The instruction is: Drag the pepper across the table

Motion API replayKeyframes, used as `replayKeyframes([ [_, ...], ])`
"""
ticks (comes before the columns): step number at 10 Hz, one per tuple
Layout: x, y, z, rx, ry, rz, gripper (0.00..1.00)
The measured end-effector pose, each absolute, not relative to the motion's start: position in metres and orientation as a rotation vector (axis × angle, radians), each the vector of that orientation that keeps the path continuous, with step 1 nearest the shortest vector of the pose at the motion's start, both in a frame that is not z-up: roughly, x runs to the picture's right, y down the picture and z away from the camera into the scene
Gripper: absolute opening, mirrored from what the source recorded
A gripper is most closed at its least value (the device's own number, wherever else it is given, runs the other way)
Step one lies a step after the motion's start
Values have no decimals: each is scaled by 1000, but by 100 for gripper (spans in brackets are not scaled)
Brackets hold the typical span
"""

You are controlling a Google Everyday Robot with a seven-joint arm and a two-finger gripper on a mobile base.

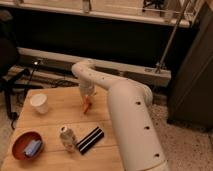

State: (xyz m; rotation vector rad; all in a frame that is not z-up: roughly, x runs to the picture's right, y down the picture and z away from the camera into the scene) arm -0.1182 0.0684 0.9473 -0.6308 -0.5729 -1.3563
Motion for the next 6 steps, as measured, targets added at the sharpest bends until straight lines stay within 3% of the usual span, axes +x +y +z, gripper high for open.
replayKeyframes([
  [6,-93,65,950,-674,-531,-1371,0],
])
